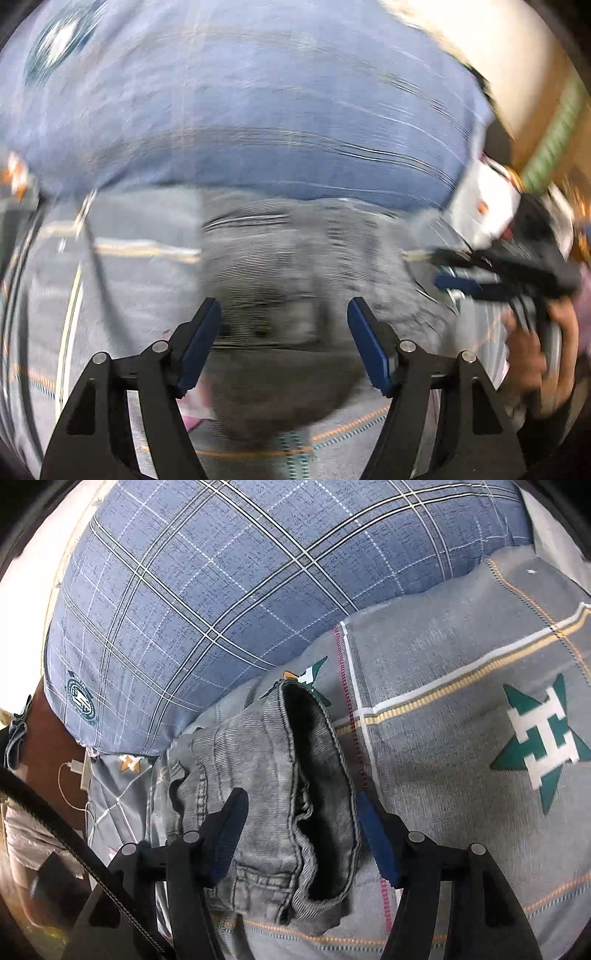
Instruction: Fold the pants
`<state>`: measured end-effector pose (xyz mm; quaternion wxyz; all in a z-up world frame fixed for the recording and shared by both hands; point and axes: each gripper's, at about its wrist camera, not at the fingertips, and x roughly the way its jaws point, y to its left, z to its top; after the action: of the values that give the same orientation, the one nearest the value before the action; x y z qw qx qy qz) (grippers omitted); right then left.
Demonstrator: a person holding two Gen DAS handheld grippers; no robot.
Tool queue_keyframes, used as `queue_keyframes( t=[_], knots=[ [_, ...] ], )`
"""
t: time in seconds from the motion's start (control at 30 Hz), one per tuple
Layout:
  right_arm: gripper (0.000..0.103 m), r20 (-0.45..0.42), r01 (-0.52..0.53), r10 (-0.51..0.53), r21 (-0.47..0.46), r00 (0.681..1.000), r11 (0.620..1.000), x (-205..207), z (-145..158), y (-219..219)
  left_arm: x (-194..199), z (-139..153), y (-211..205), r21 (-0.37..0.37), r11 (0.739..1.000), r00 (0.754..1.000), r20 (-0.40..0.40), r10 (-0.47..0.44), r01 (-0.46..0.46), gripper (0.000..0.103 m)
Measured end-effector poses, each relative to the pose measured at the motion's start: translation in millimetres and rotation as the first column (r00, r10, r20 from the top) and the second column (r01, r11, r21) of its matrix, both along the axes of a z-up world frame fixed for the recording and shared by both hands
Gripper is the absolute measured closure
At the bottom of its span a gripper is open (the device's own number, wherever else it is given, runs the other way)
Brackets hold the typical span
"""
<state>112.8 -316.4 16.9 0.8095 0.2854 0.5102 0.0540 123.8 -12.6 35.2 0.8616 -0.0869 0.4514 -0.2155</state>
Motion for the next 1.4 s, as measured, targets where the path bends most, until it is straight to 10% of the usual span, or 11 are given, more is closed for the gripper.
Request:
queue_keyframes(
  t=[0.17,0.43,0.67,0.8,1.07,1.2,1.27,1.4],
  knots=[
    [0.054,-0.021,-0.124,0.123,-0.091,0.992,0.988,-9,-9,35,18,-27,20,-0.053,0.996,0.987,-0.150,0.061,-0.070,0.033],
    [0.089,-0.102,-0.173,0.156,-0.179,0.982,0.969,-11,-27,45,19,-41,7,0.003,0.999,0.982,-0.184,0.044,-0.045,0.033],
    [0.084,-0.149,-0.189,0.162,-0.193,0.976,0.963,-12,-40,41,29,-49,22,-0.025,0.998,0.968,-0.244,0.055,-0.063,0.033],
    [0.024,-0.022,-0.129,0.127,-0.126,0.992,0.984,-15,-13,21,32,-49,30,-0.081,0.994,0.961,-0.272,0.055,-0.080,0.033],
    [0.024,-0.134,0.000,0.004,0.025,0.991,1.000,-3,-46,-18,38,-61,40,-0.186,0.976,0.927,-0.374,0.034,-0.111,0.033],
    [0.037,-0.171,-0.036,0.053,0.098,0.984,0.995,-1,-61,-7,37,-62,38,-0.199,0.974,0.923,-0.384,0.024,-0.108,0.036],
    [0.062,-0.160,-0.047,0.060,0.082,0.985,0.995,-1,-59,-1,36,-62,38,-0.197,0.973,0.923,-0.383,0.034,-0.117,0.042],
    [0.056,-0.188,-0.054,0.069,0.083,0.980,0.995,1,-64,2,37,-67,39,-0.208,0.970,0.917,-0.397,0.036,-0.128,0.042]
  ],
)
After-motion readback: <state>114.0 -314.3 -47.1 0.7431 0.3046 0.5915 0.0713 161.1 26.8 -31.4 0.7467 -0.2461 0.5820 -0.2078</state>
